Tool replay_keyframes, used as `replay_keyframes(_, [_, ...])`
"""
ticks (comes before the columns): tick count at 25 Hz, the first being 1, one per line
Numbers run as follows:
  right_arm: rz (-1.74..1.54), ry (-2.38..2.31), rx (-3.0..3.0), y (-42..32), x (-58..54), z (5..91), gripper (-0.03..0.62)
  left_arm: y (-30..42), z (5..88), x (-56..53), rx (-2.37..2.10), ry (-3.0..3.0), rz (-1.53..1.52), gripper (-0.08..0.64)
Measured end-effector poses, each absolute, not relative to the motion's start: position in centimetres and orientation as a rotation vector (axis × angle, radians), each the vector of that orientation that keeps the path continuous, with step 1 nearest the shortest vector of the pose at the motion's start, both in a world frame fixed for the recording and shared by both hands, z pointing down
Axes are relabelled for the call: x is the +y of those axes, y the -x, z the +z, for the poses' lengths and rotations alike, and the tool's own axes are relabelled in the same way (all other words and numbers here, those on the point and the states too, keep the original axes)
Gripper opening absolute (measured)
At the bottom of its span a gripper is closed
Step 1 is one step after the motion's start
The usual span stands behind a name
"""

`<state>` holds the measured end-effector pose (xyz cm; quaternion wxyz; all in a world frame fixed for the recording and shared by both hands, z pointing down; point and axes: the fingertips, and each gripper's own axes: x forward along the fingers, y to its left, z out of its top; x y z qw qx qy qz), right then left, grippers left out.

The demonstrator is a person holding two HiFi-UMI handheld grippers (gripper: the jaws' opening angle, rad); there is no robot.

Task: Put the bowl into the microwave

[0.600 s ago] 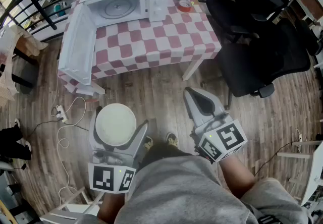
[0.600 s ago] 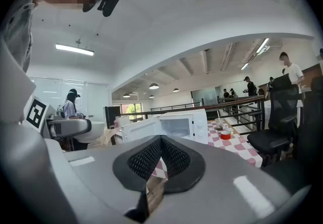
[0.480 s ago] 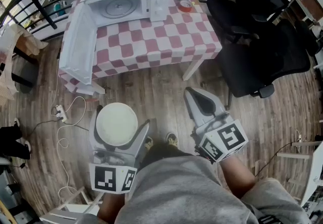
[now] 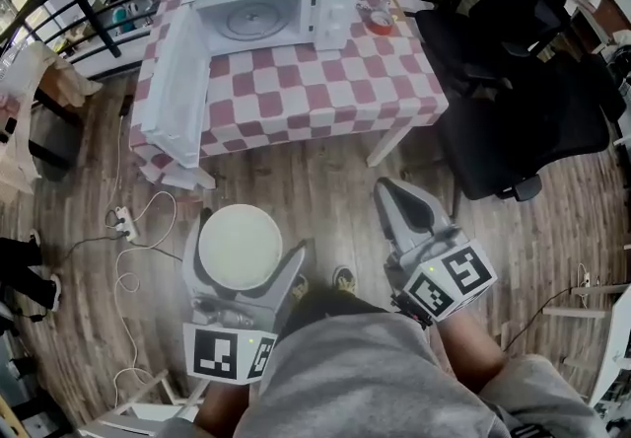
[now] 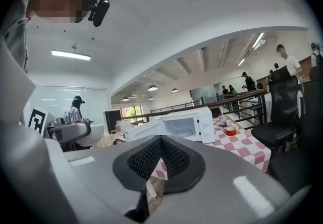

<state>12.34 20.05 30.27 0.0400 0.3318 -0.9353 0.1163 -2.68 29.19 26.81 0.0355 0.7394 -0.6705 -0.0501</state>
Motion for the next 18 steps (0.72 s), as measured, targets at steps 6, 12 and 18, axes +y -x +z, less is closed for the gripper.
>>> replay_keyframes(6, [0.324, -1.023, -2.855, -10.1, 20.7, 29.8, -0.002, 4.7, 27.2, 29.7, -2.056, -2.265, -0.170, 0.541])
replay_keyframes(12, [0.325, -1.030, -2.850, -8.8, 20.5, 29.6, -0.002, 6.1, 26.8, 29.6, -2.061, -2.264, -0.194, 0.541])
replay_keyframes(18, [0.309, -1.033, -2.847, -8.0, 20.4, 29.7, 0.000, 6.3, 26.6, 29.4, -2.078, -2.295, -0.169, 0.541])
